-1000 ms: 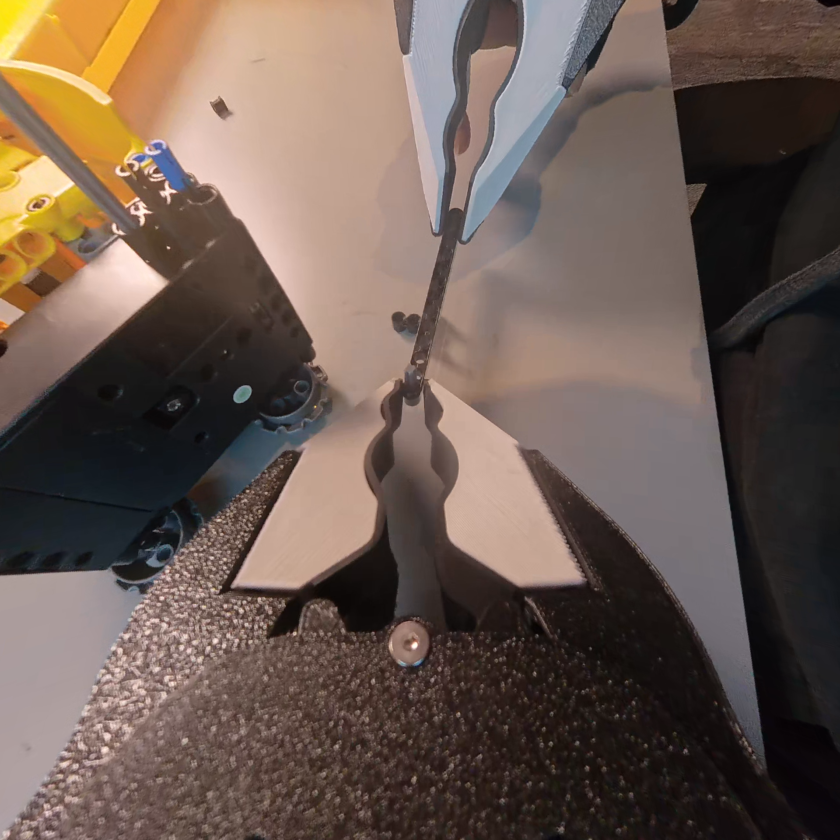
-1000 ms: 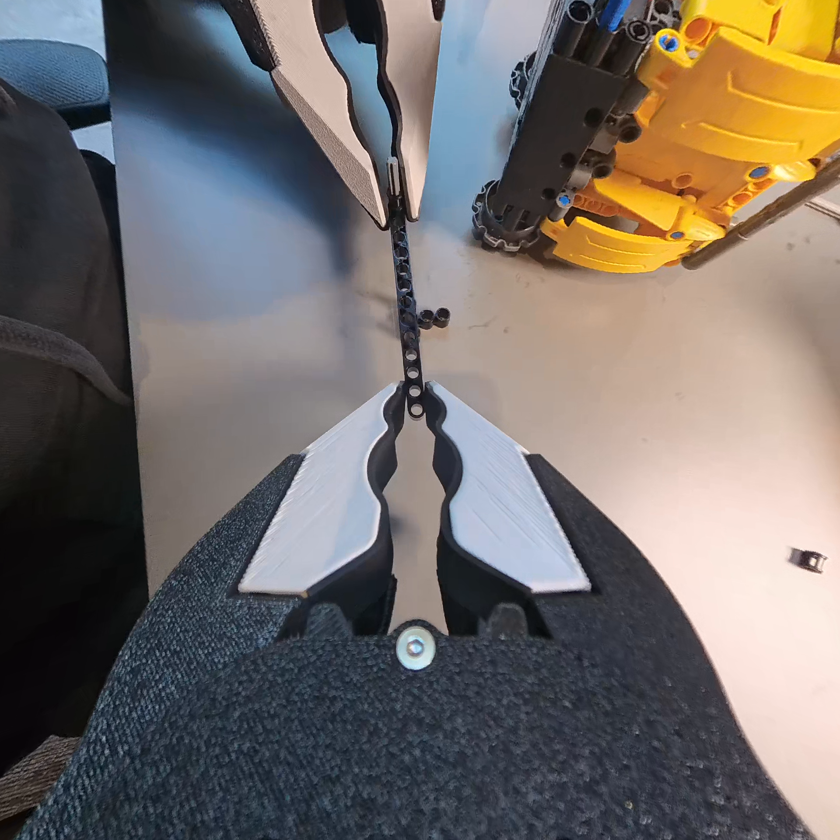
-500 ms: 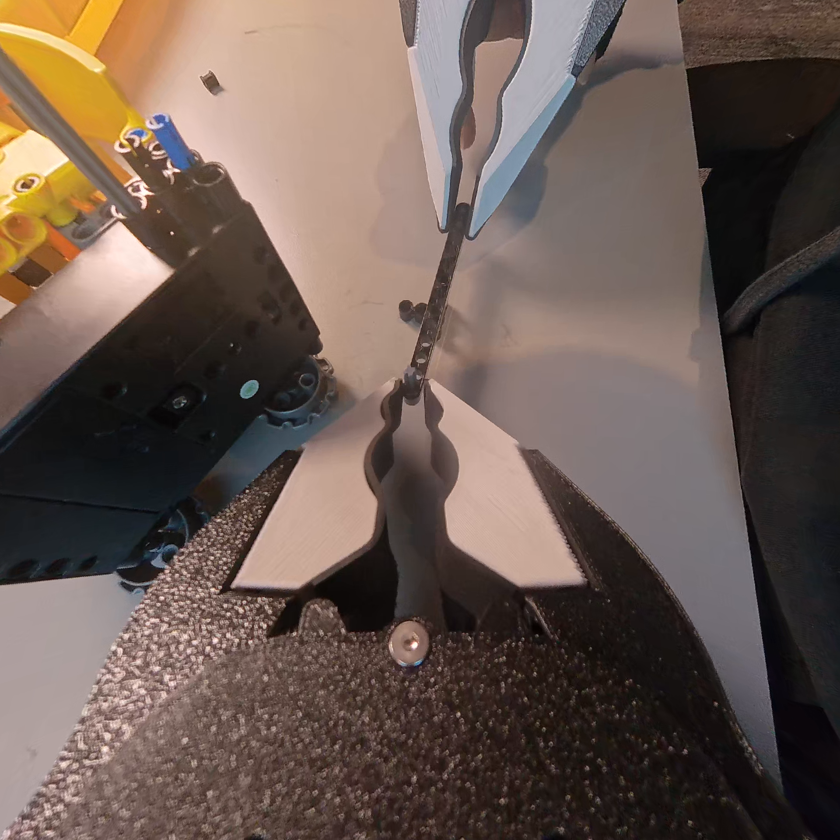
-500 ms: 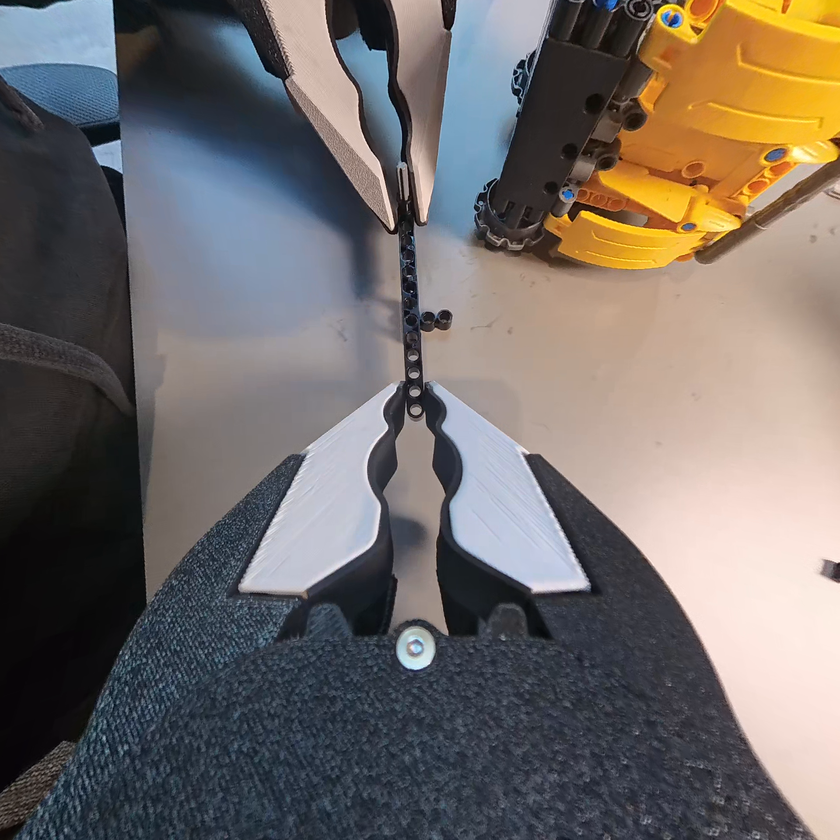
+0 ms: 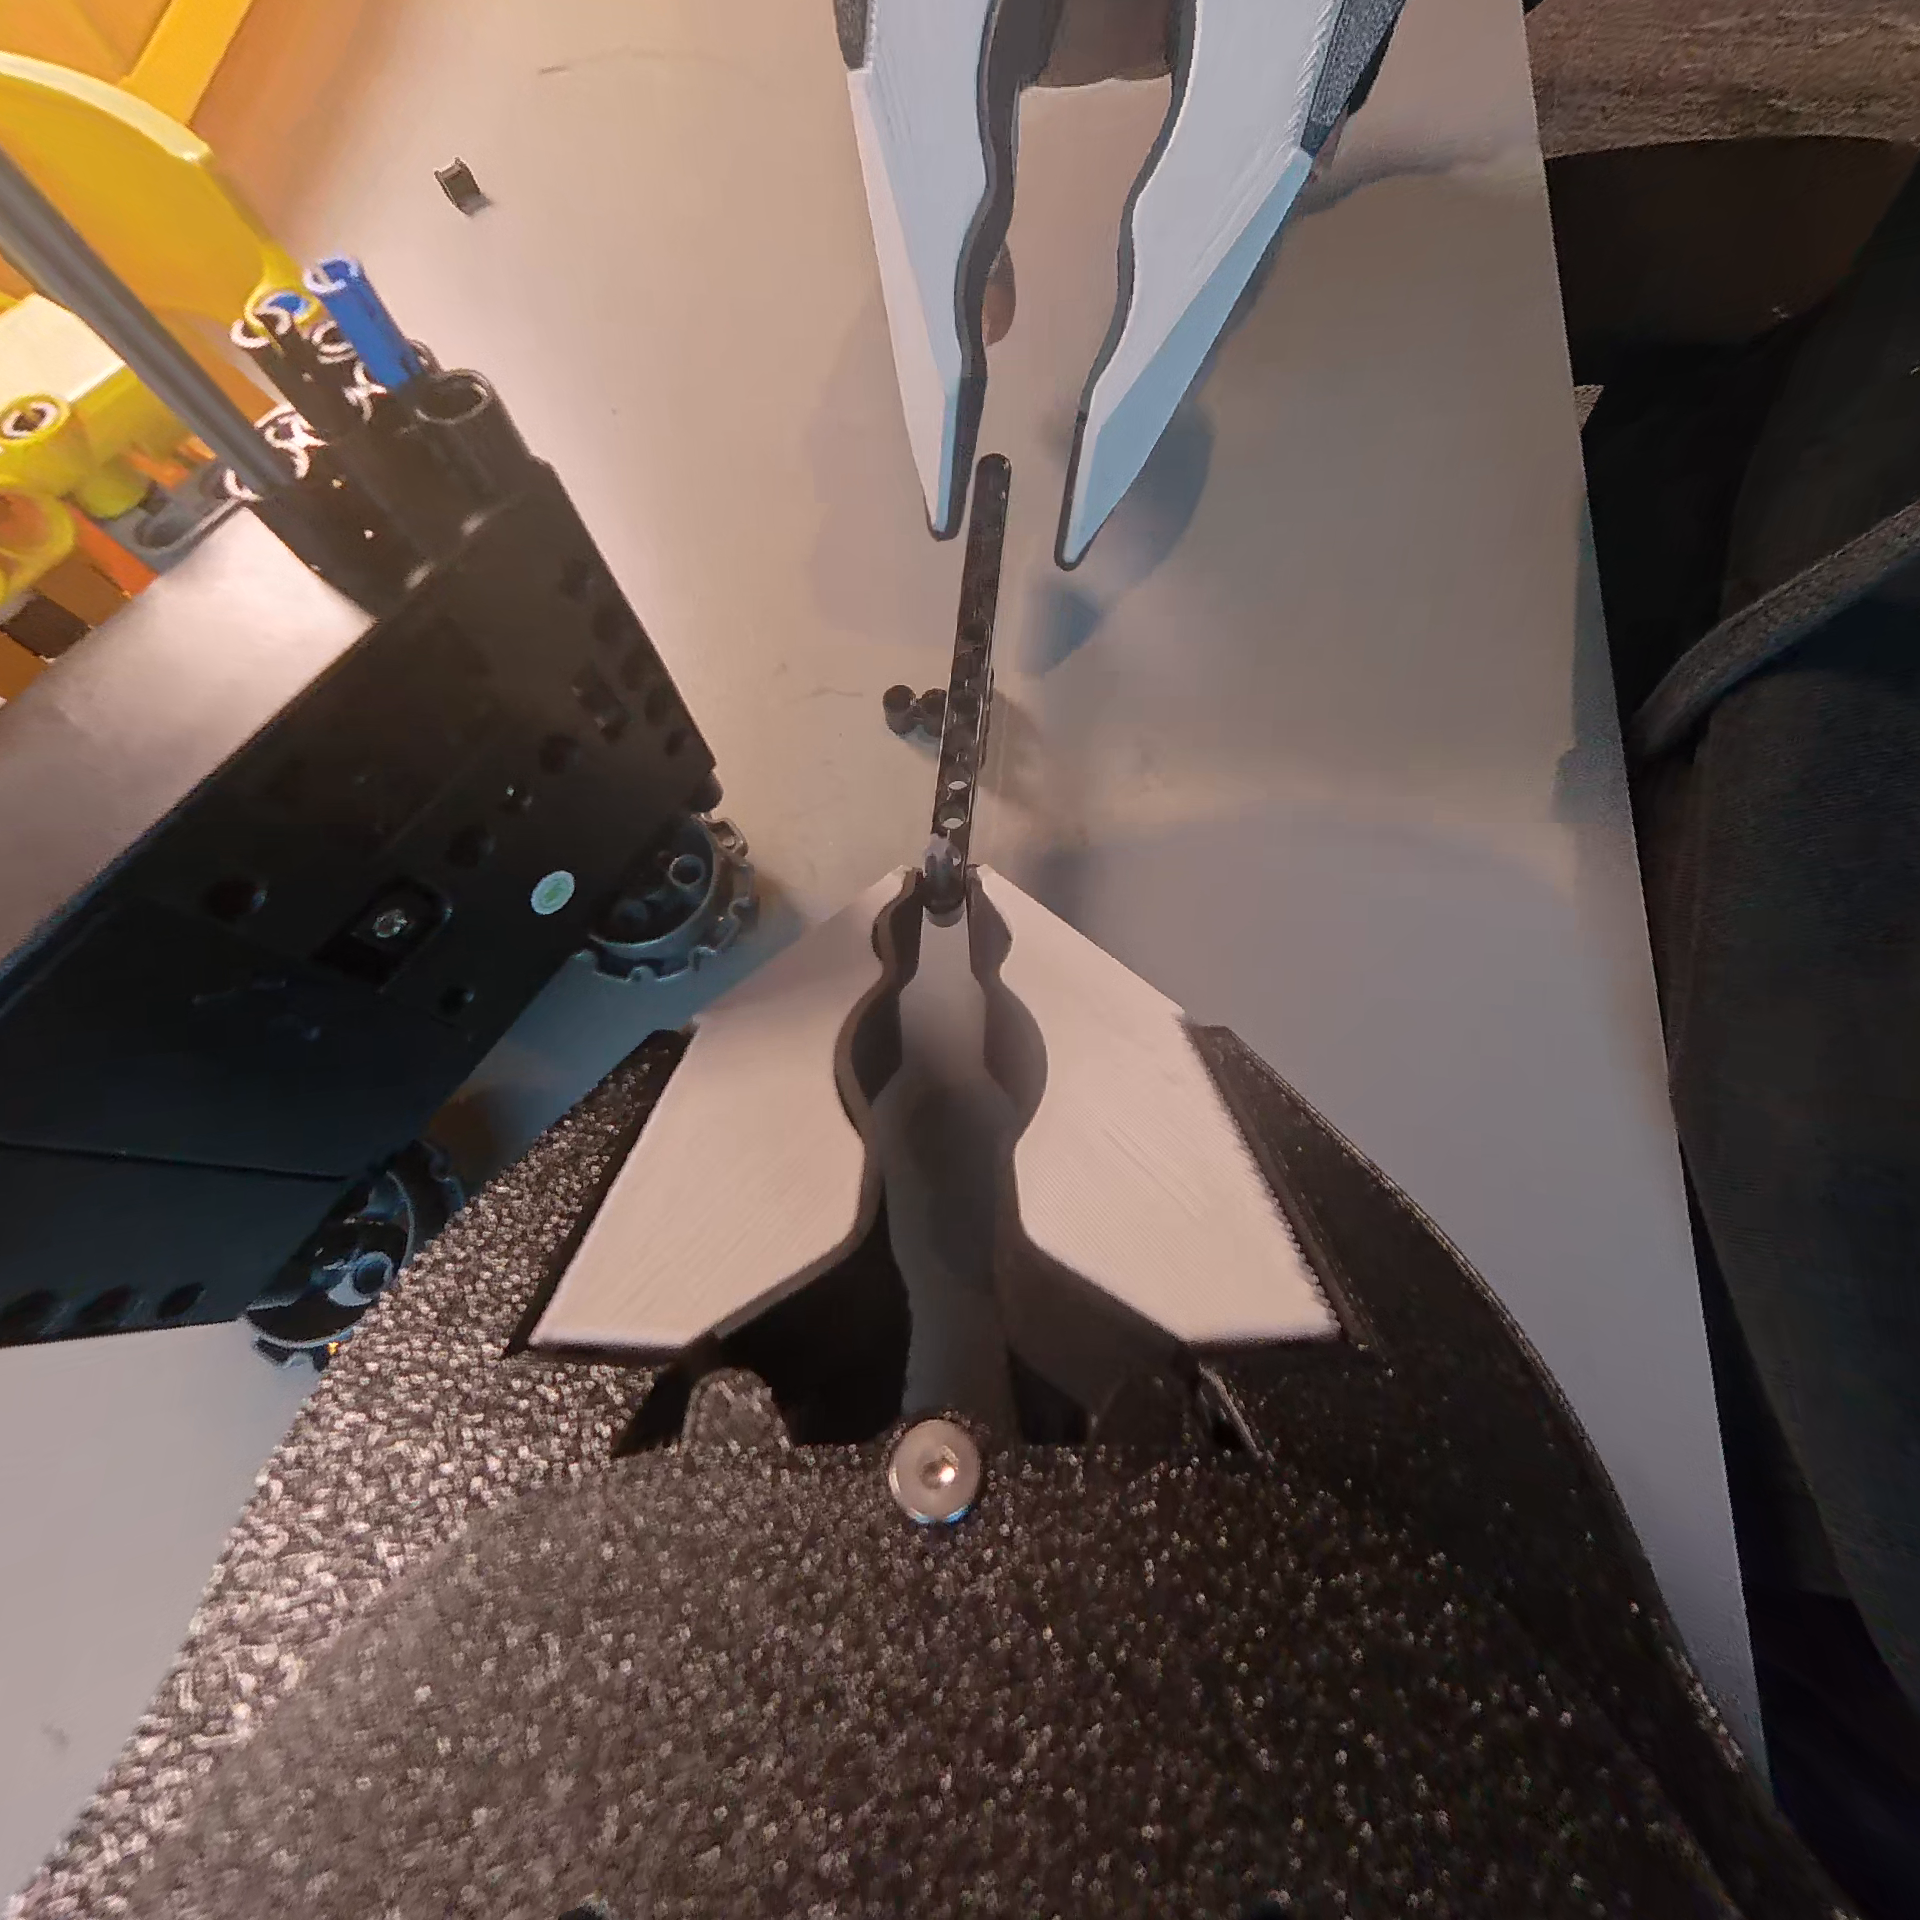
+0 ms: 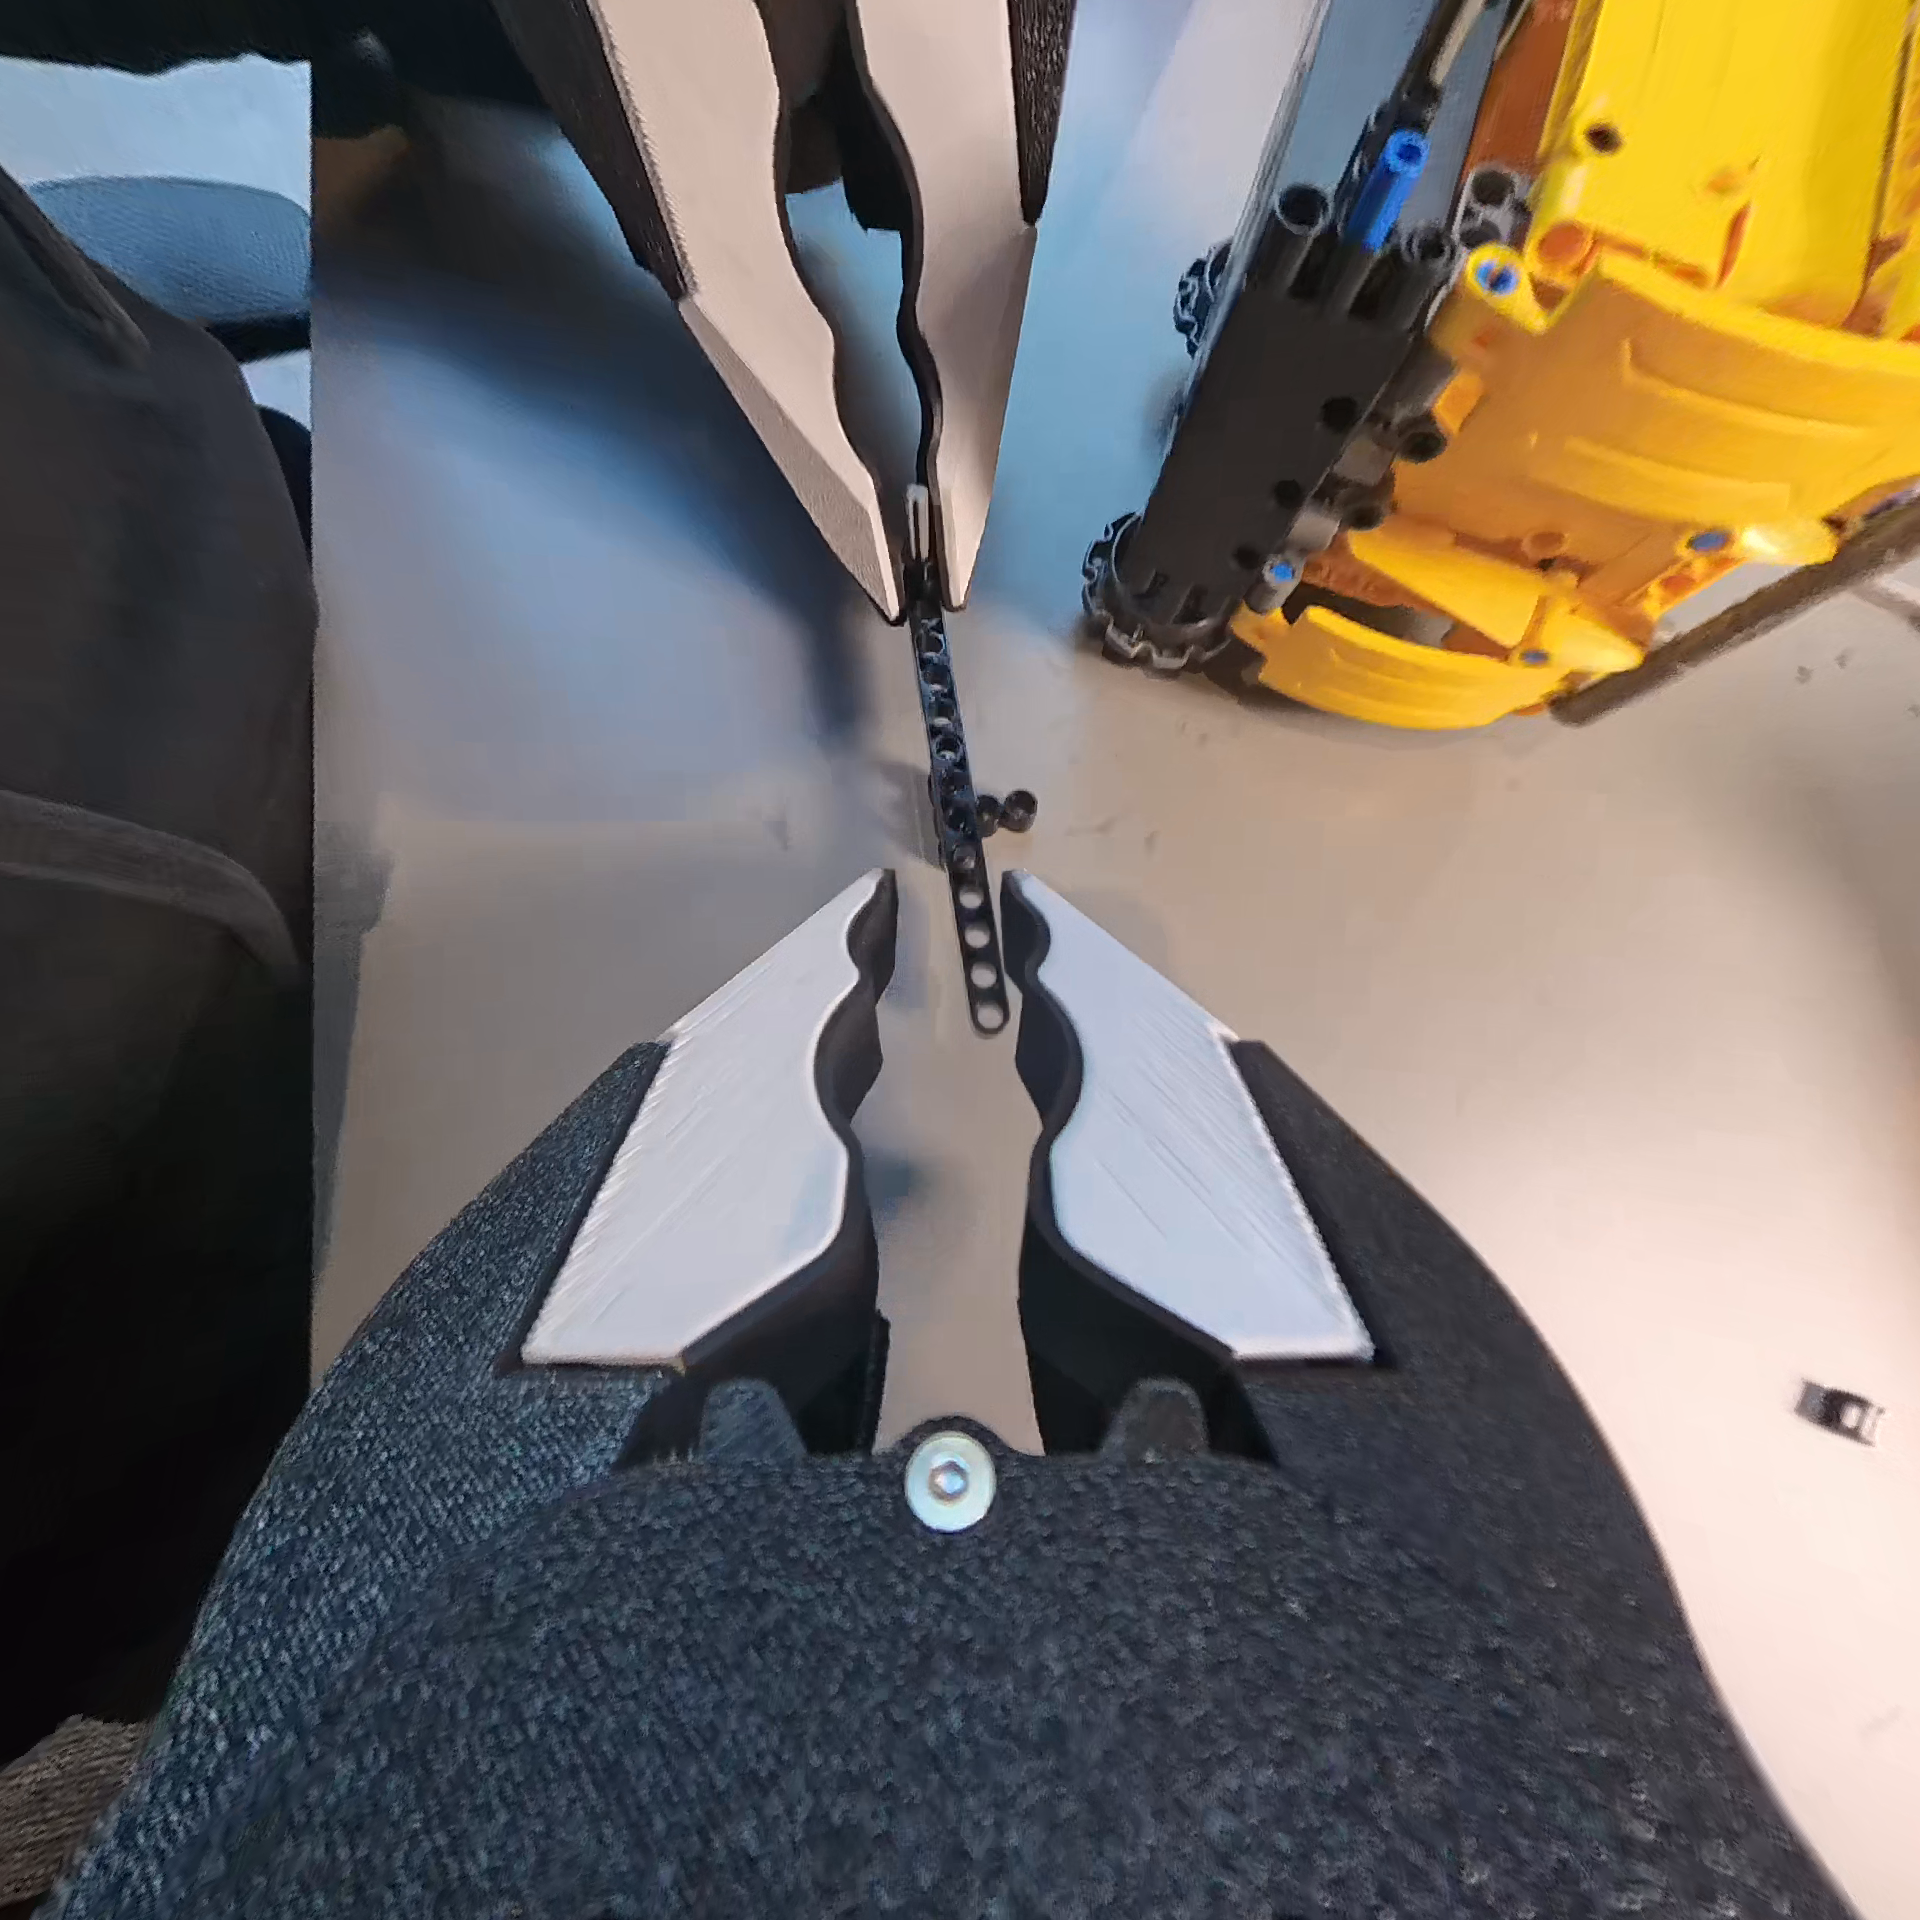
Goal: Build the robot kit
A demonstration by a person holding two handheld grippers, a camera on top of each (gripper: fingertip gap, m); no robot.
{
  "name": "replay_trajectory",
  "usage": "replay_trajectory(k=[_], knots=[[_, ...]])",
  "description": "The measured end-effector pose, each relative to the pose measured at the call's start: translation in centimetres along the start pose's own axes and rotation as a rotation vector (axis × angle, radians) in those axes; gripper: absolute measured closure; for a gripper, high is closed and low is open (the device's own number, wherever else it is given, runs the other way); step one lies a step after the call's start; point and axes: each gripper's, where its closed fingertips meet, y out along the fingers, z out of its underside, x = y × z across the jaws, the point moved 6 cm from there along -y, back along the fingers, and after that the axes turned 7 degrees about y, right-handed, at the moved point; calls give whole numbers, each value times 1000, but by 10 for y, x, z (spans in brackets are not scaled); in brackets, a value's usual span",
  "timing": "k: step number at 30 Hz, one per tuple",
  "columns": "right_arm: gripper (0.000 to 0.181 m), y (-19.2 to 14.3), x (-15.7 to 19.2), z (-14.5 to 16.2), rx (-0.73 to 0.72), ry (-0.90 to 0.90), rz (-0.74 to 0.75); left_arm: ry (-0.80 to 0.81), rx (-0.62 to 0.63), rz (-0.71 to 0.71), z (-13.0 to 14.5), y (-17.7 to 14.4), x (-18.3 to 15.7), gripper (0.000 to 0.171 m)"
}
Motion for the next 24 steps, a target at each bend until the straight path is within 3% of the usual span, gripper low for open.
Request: replay_trajectory(k=[8, 14, 24], knots=[[162, 12, -3, -8, 45, -75, 5, 2, 0, 4, 2, 0, 1, 166], [173, 19, -5, -8, 51, -66, -22, 6, 2, 9, 2, 1, 2, 166], [174, 21, -3, -7, 52, -45, -27, -8, -13, 32, 2, 2, 3, 164]])
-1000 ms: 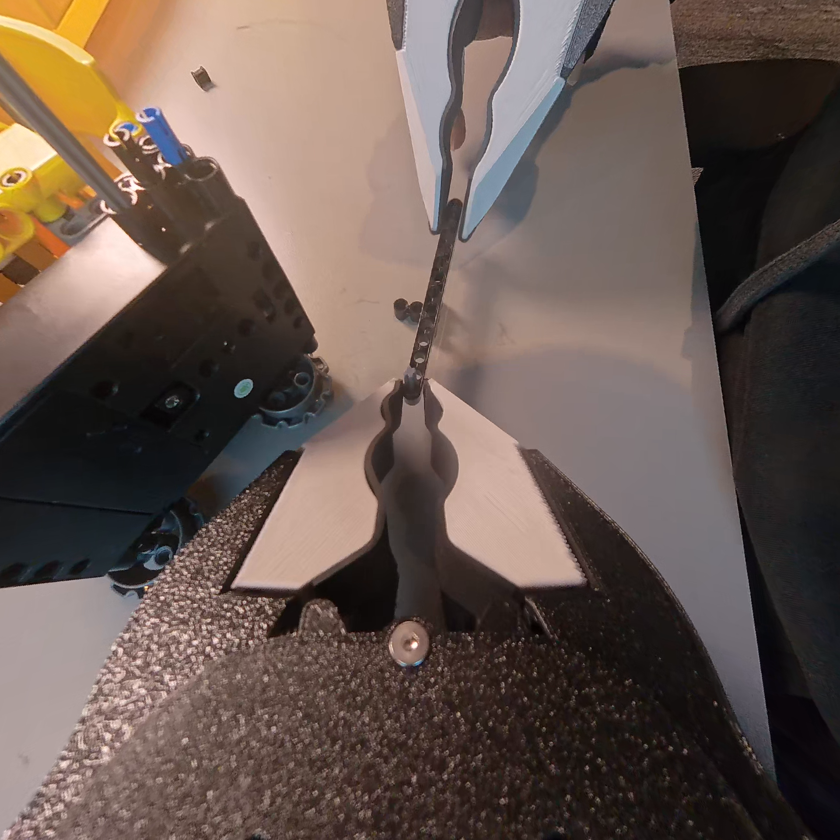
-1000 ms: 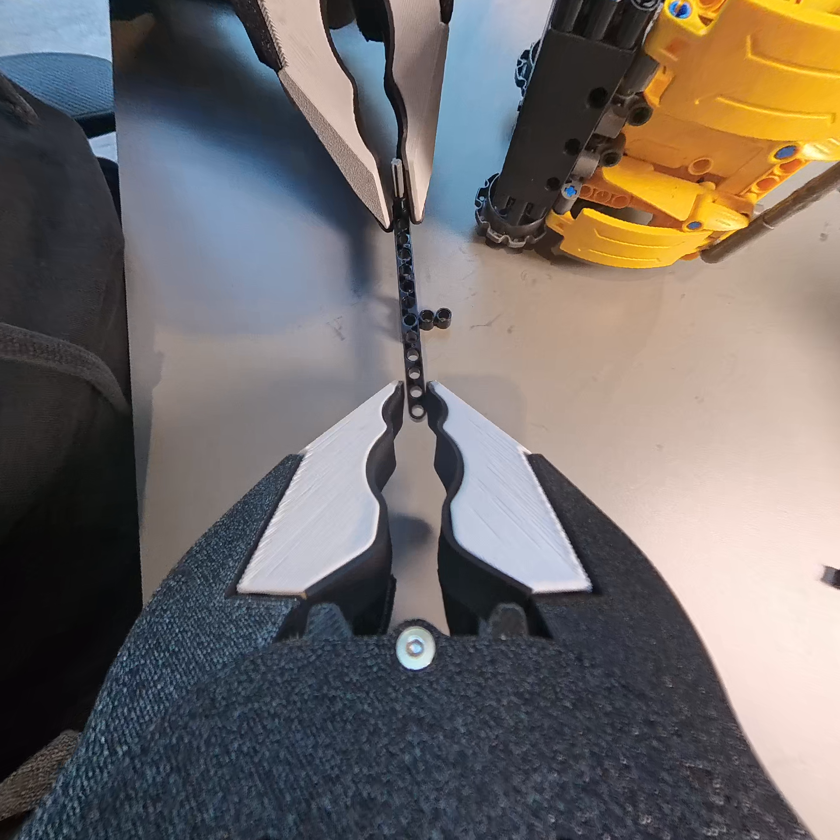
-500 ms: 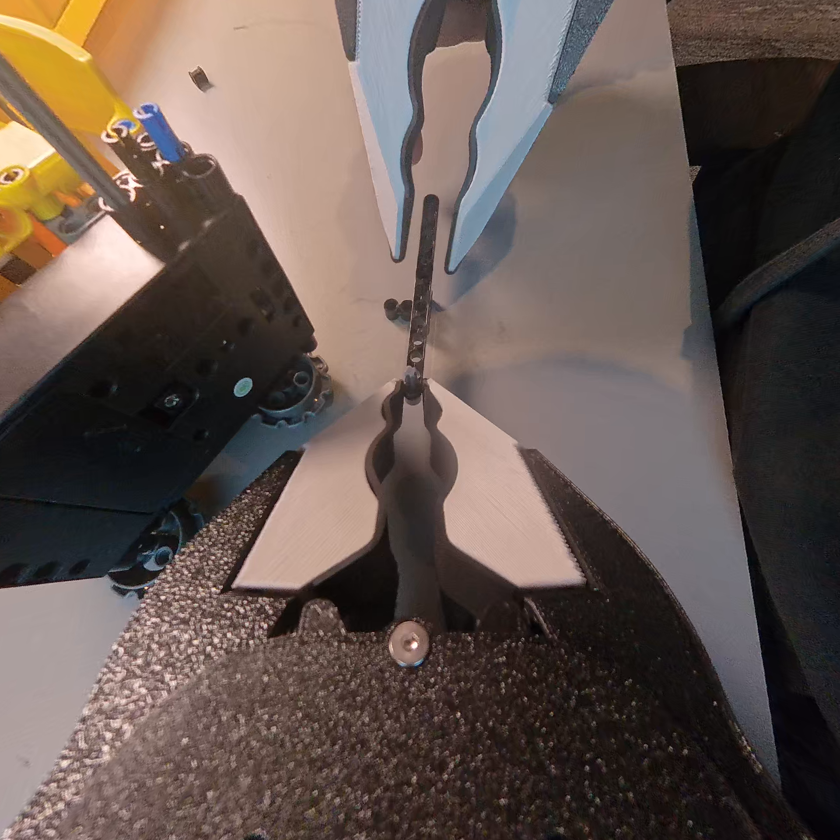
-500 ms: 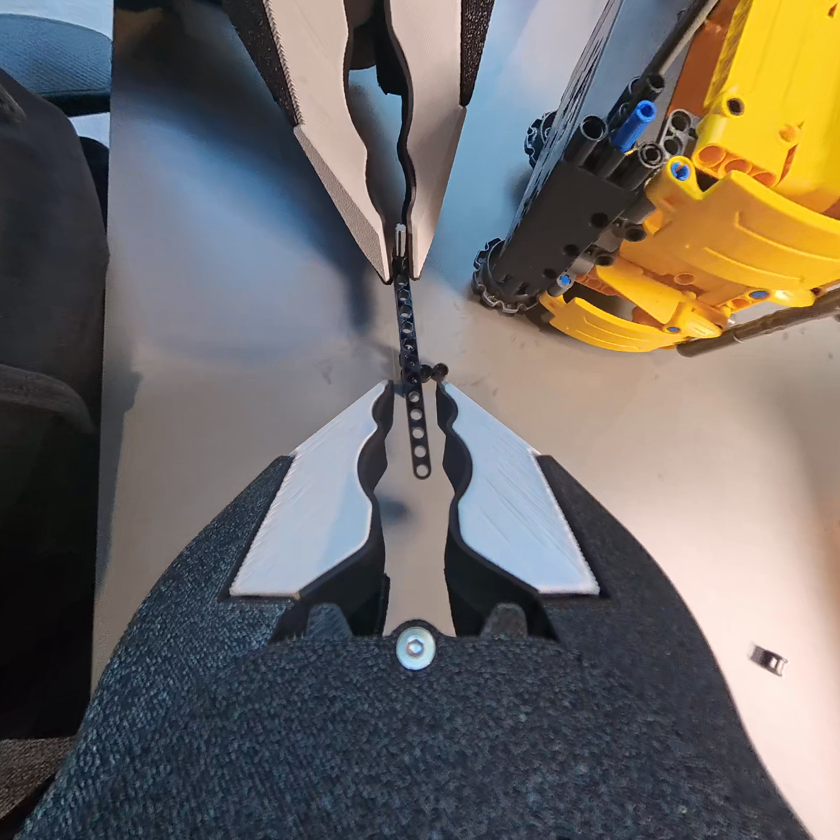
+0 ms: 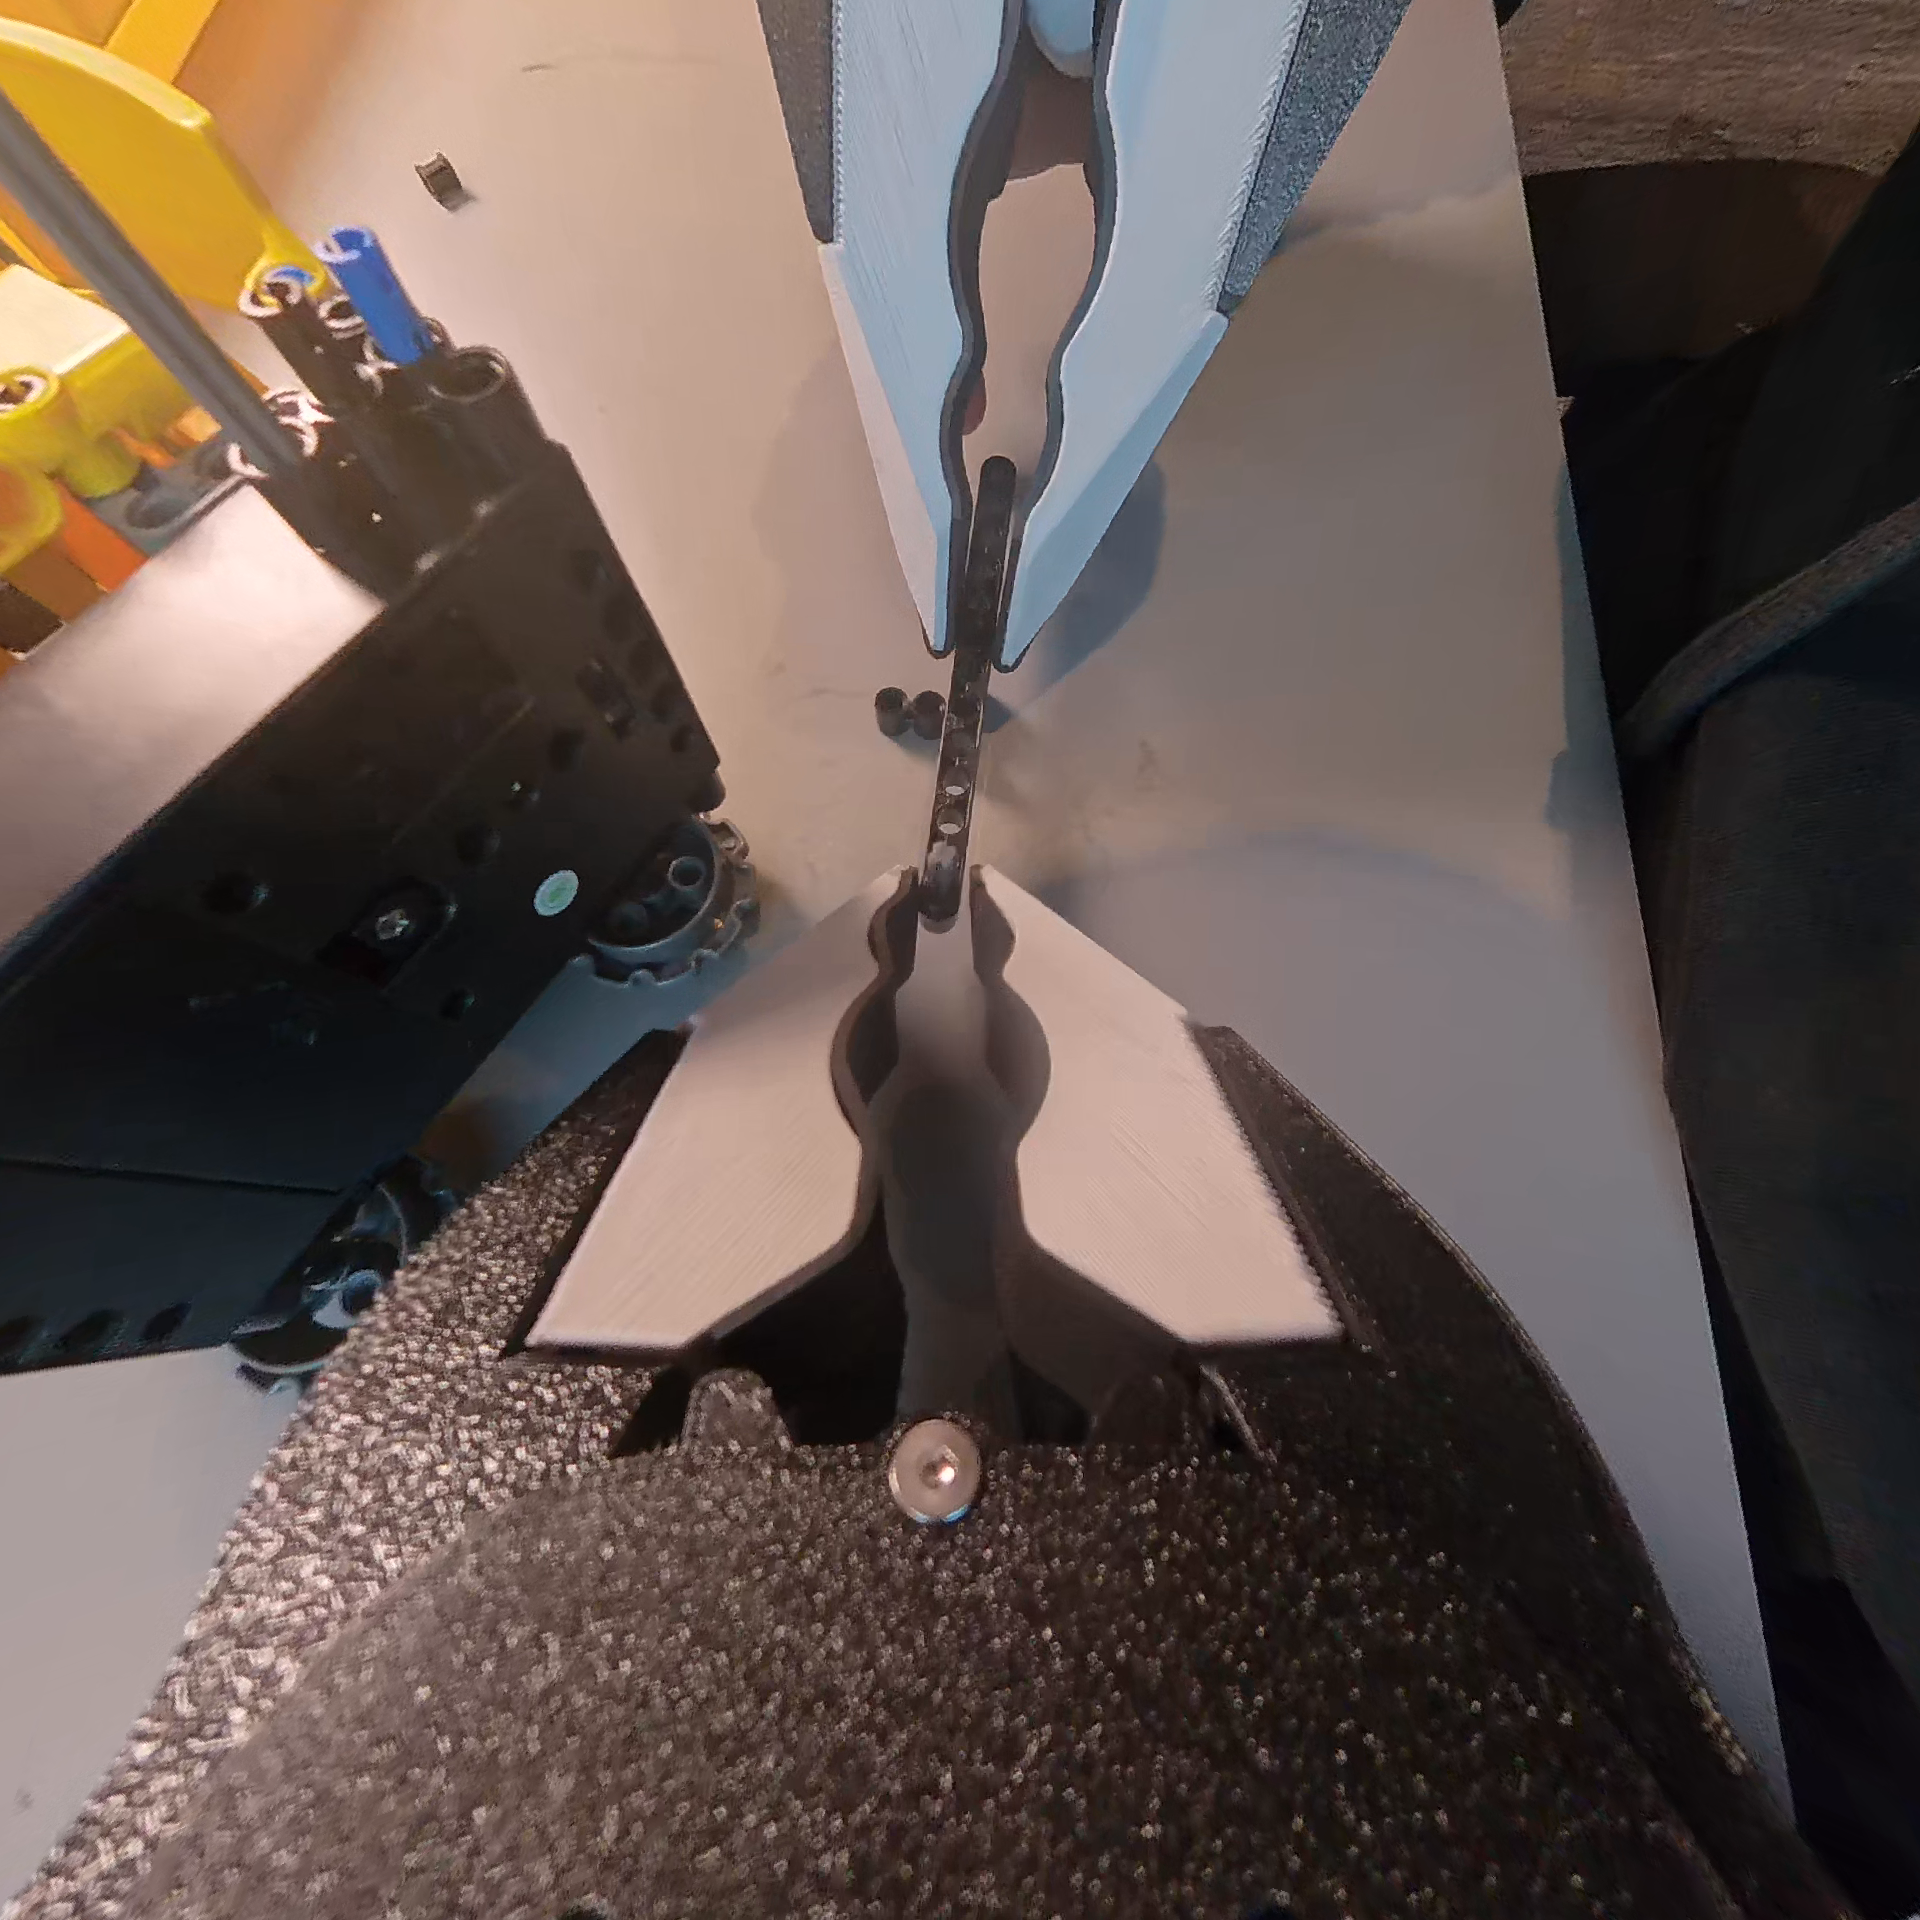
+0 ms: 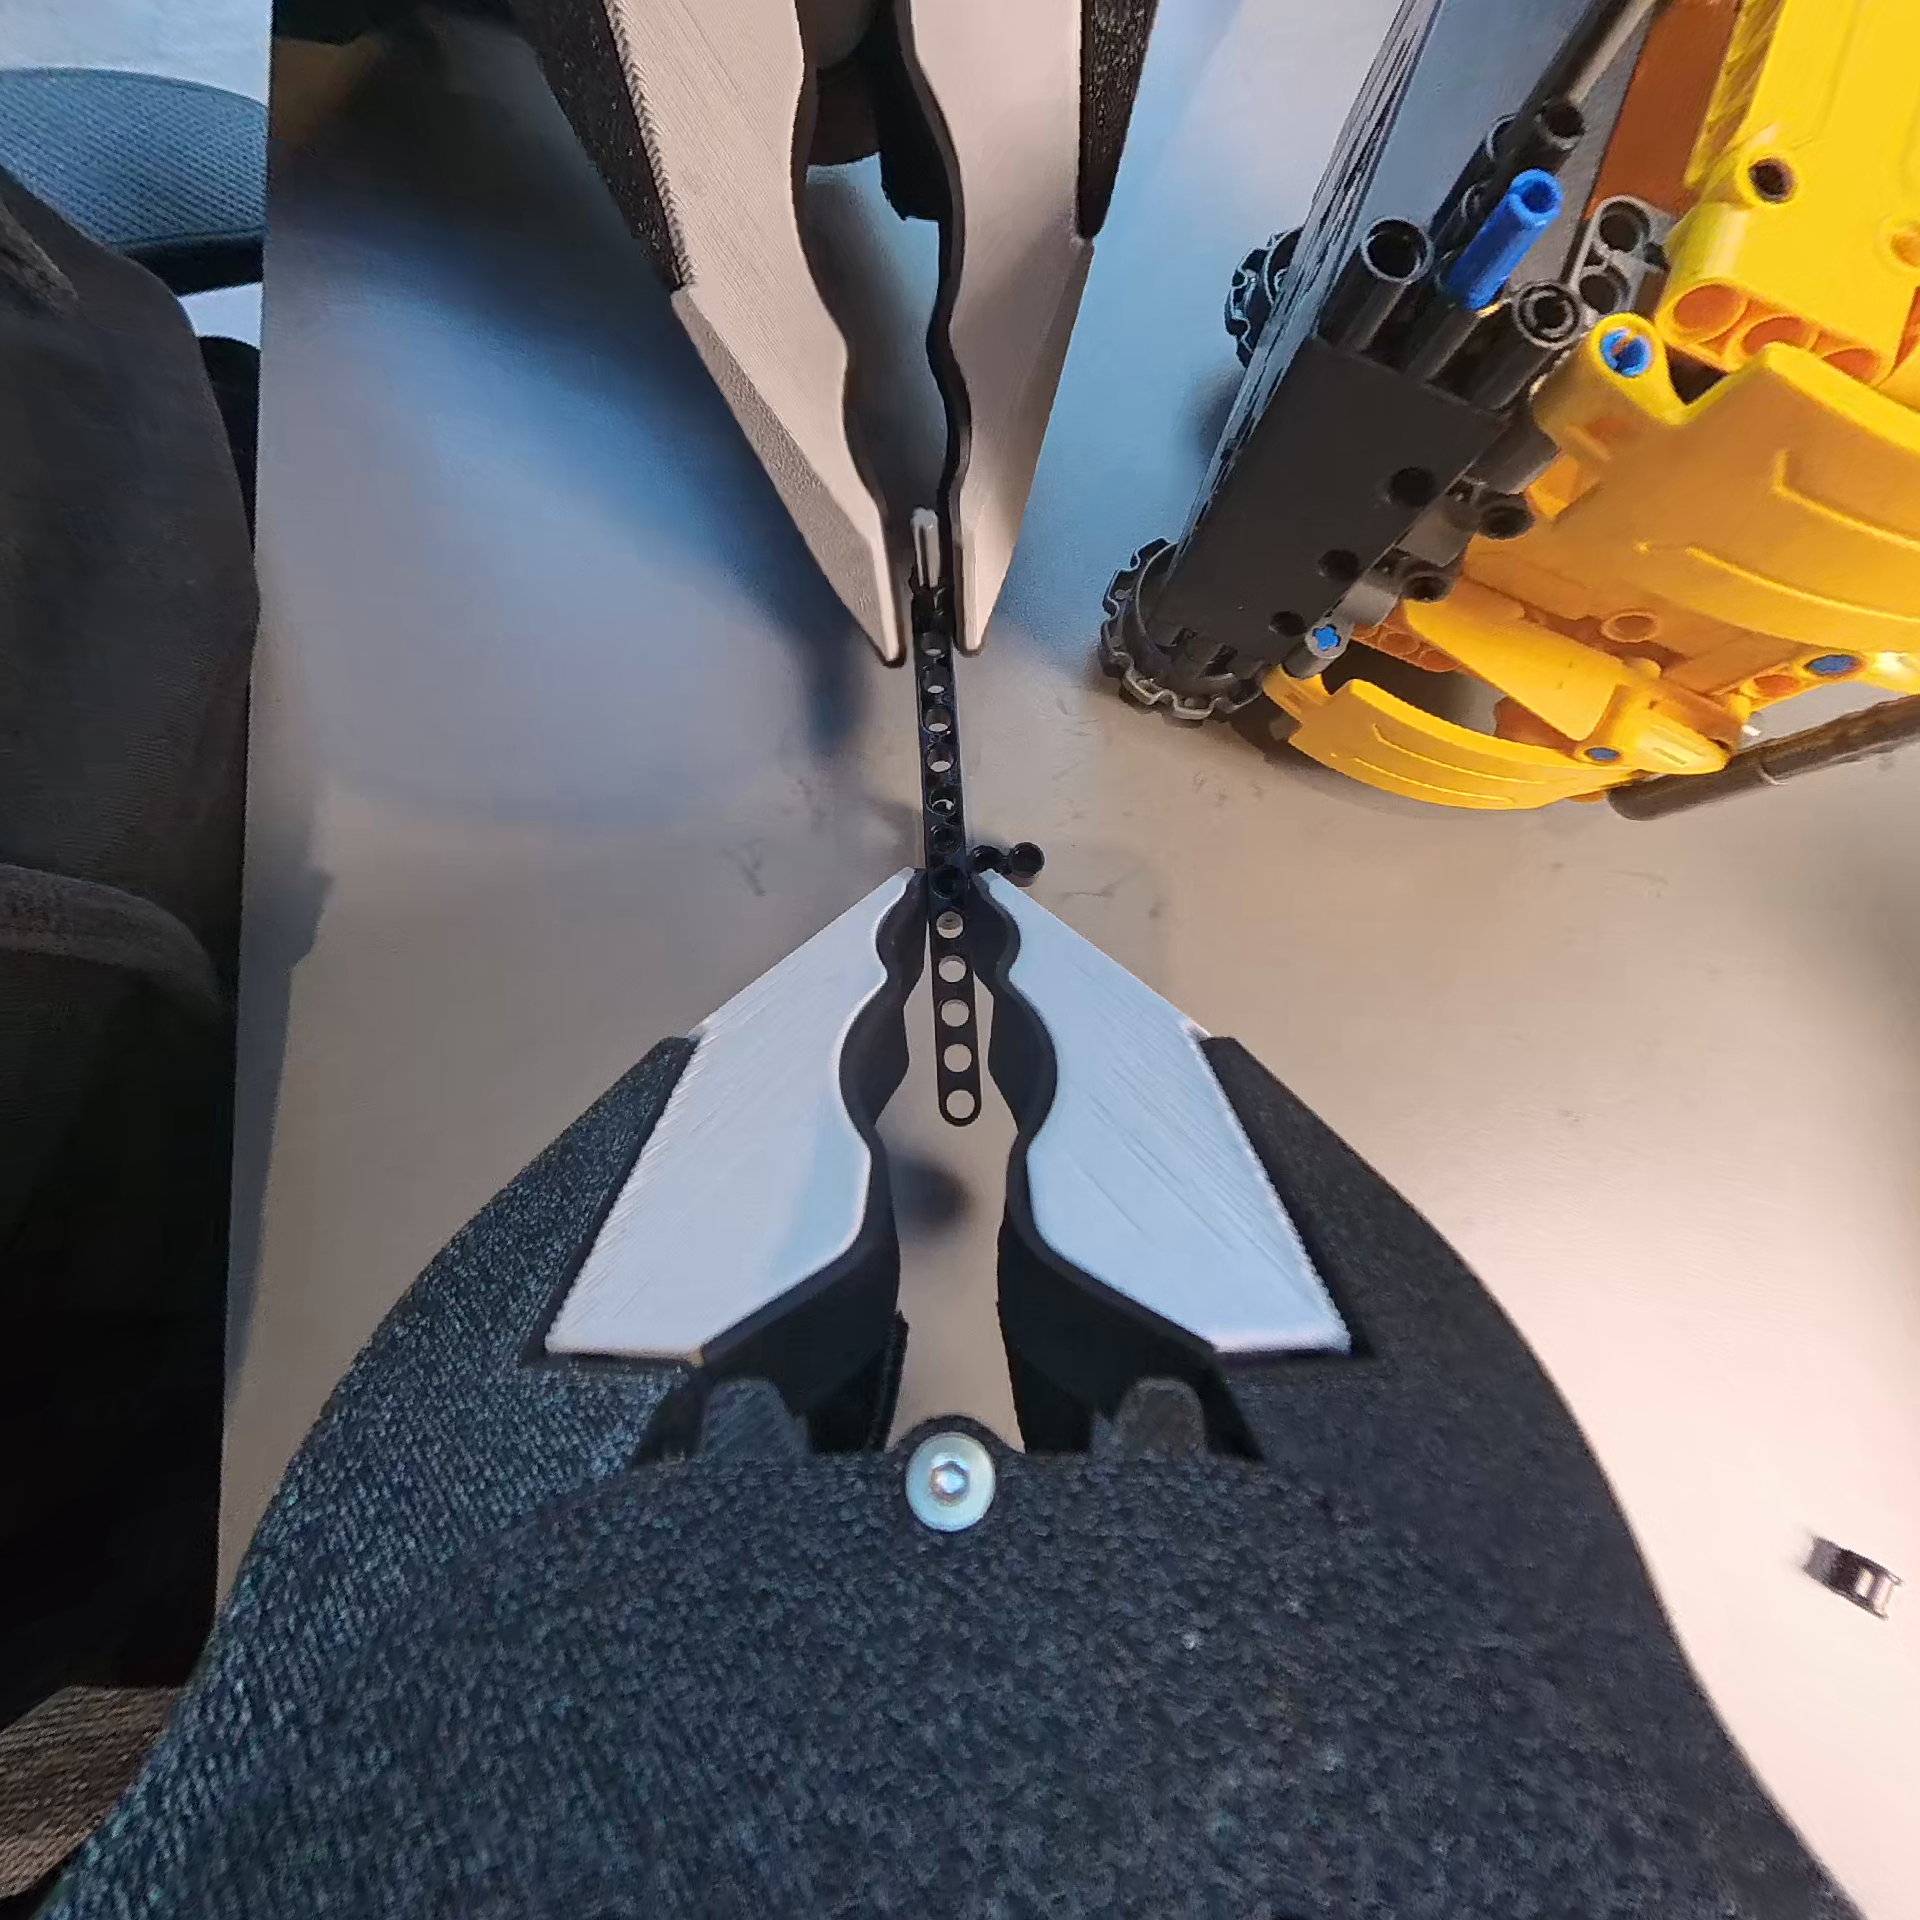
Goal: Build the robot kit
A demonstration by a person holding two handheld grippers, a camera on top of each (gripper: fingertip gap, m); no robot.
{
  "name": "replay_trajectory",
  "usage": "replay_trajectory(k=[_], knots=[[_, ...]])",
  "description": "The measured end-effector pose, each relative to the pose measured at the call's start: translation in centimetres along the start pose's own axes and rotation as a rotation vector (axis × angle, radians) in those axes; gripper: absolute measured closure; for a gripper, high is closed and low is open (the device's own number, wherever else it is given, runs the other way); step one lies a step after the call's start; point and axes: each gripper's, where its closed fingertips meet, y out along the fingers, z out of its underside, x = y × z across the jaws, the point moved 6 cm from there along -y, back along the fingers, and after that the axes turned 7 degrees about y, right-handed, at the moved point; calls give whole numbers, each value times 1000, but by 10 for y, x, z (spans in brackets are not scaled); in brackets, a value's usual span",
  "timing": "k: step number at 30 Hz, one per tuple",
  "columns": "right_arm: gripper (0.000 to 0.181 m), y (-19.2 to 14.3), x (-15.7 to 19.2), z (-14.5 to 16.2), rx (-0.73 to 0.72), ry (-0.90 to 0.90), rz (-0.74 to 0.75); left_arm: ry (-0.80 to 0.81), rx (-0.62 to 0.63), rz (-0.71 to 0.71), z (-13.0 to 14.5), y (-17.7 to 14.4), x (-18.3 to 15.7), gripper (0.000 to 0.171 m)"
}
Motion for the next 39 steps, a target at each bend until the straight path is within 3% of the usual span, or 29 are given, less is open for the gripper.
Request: replay_trajectory(k=[14, 36, 39], knots=[[174, 1, -2, -3, 37, 36, -44, -31, -26, 59, -10, 13, 3, 166], [174, 2, -1, 1, -8, 53, -51, 67, 31, 67, -12, 15, 3, 166], [174, 3, -3, 1, -7, 81, -69, 5, 37, 108, -12, 15, 5, 167]])
